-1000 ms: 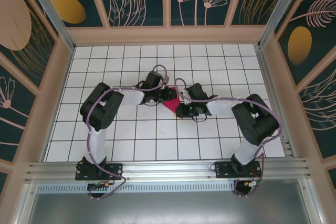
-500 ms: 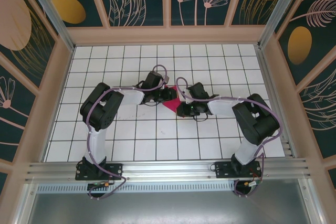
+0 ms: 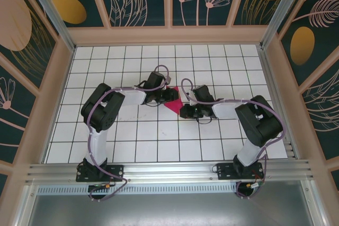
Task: Fold a paper plane with a square sheet of paper (fold left side to right side)
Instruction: Fourth fold the wing at the center of the table.
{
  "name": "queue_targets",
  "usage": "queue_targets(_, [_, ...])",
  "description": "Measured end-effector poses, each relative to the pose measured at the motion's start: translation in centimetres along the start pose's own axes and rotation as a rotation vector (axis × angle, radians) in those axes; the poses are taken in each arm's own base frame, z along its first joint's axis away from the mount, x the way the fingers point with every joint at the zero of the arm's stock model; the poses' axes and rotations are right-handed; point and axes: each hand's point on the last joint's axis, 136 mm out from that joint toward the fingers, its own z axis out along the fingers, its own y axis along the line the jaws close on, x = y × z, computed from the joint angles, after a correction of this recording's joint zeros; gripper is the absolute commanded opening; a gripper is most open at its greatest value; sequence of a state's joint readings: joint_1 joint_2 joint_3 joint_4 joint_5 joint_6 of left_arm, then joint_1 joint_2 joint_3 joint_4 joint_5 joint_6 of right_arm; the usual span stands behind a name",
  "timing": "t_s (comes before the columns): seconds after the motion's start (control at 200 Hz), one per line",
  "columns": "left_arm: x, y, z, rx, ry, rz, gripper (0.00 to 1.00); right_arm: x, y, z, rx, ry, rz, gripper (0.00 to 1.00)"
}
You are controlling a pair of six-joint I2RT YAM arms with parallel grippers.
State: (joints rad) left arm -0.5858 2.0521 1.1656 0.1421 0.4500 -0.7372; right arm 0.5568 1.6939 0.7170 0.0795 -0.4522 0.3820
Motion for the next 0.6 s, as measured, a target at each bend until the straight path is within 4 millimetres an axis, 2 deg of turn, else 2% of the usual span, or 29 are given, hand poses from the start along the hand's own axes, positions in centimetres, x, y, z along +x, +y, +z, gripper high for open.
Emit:
queue_targets(0.33, [-0.4,0.3,0.1,-0.023,0.041,-0.003,0.38,0.2,-0.2,-0.1,0.003,-0.007,0.001,0.09])
queue_targets(0.601, [-2.4,1.3,-0.2,-0.017,0.04,-0.023,0.39,0.2,-0.2,-0.1,-0.004,-0.02,0.009,0.04])
